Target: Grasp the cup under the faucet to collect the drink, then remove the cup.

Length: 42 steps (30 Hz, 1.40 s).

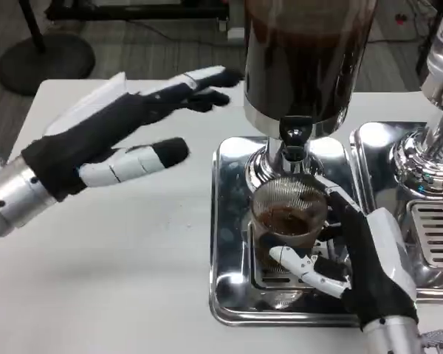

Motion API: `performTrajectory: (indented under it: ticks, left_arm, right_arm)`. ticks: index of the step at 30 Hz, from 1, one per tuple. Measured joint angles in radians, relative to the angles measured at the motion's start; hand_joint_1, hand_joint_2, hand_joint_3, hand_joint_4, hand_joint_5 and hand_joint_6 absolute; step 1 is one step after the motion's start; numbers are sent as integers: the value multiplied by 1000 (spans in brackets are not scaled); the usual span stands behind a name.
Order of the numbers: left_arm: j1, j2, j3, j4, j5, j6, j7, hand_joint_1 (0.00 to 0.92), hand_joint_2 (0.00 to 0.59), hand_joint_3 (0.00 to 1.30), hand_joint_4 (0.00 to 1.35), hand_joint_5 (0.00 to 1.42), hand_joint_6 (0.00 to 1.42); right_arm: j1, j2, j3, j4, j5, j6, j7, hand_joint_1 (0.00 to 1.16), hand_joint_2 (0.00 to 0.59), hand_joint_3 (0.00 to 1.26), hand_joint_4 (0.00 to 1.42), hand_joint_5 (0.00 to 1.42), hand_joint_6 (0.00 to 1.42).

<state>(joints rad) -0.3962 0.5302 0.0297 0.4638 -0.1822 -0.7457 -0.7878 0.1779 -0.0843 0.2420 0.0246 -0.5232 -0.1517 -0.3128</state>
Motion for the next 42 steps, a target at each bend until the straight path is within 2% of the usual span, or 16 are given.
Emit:
performTrajectory:
  ticks: [7, 25, 32, 42]
  left_arm:
    - [9, 2, 24, 49, 40, 4, 64, 0, 91, 119, 86, 166, 196]
    - [22, 2, 20, 200, 117, -9, 87, 0, 100, 127, 86, 147, 195]
    - [15, 2, -36, 266, 151, -32, 80, 0, 102, 128, 86, 140, 195]
    - [-6, 2, -51, 309, 158, -64, 80, 0, 106, 128, 86, 139, 195]
  right_arm:
    - [0, 4, 1, 10, -2, -5, -21, 620, 185, 345, 323, 435, 570]
    - [1, 27, 3, 39, -20, -27, -109, 628, 198, 386, 399, 528, 676]
    - [7, 31, 1, 40, -20, -37, -129, 628, 199, 409, 442, 580, 724]
    - [13, 33, 1, 39, -41, -52, -155, 643, 198, 424, 465, 612, 767]
